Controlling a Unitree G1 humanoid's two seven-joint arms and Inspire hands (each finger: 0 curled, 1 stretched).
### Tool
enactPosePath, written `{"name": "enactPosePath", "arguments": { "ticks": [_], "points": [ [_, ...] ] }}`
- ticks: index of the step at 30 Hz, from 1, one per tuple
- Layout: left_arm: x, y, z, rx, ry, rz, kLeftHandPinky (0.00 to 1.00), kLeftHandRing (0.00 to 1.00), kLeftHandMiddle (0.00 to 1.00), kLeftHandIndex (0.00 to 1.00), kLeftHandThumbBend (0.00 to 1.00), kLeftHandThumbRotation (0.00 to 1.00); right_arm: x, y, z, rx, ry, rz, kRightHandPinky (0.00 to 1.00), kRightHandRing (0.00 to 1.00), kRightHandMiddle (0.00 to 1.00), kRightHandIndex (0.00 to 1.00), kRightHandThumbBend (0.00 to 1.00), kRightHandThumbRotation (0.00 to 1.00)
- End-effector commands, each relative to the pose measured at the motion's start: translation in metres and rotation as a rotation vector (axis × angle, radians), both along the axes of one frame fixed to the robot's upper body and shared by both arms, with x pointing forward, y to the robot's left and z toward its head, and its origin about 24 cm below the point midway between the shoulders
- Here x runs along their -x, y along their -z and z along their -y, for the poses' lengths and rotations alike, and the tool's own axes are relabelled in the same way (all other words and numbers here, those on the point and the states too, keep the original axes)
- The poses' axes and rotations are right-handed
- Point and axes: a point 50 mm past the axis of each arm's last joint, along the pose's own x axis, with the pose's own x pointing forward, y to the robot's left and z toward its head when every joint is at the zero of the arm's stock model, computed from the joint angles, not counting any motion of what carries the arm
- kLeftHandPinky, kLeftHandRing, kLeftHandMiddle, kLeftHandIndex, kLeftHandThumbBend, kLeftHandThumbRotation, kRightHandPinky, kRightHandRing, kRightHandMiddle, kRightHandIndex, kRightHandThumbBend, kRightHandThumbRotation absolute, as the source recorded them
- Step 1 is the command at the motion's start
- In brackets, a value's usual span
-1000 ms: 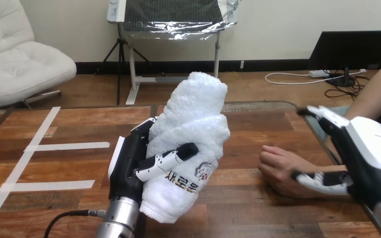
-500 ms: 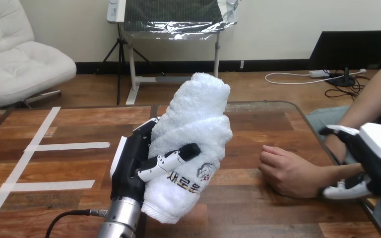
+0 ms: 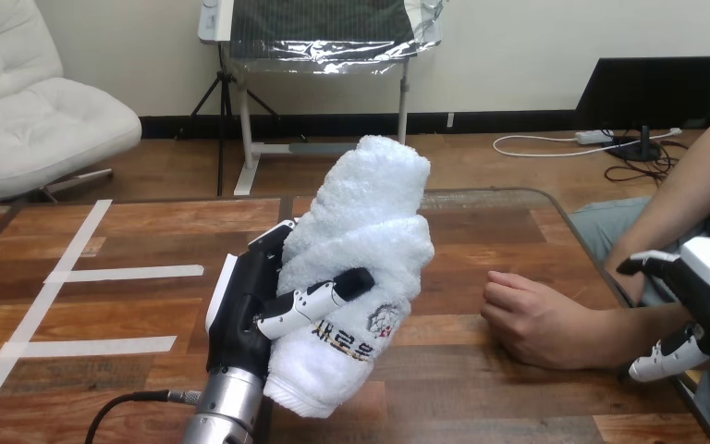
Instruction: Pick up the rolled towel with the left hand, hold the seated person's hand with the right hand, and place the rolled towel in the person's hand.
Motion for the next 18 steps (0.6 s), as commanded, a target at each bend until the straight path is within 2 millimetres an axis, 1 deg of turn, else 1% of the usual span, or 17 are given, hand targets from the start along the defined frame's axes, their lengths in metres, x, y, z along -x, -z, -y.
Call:
{"name": "enactPosePath", "arguments": {
  "ticks": [1,18],
  "points": [
    [-0.016,-0.032,0.012,0.036,0.015,0.147,0.31,0.38,0.45,0.5,0.93,0.21,-0.017,-0.018,-0.002,0.064,-0.032,0.02,0.86,0.92,0.92,0.88,0.79,0.0],
    [-0.015,-0.03,0.007,0.033,0.013,0.148,0.32,0.38,0.45,0.5,0.93,0.21,-0.027,-0.017,0.0,0.159,-0.038,-0.054,0.88,0.93,0.92,0.88,0.78,0.0]
  ]
}}
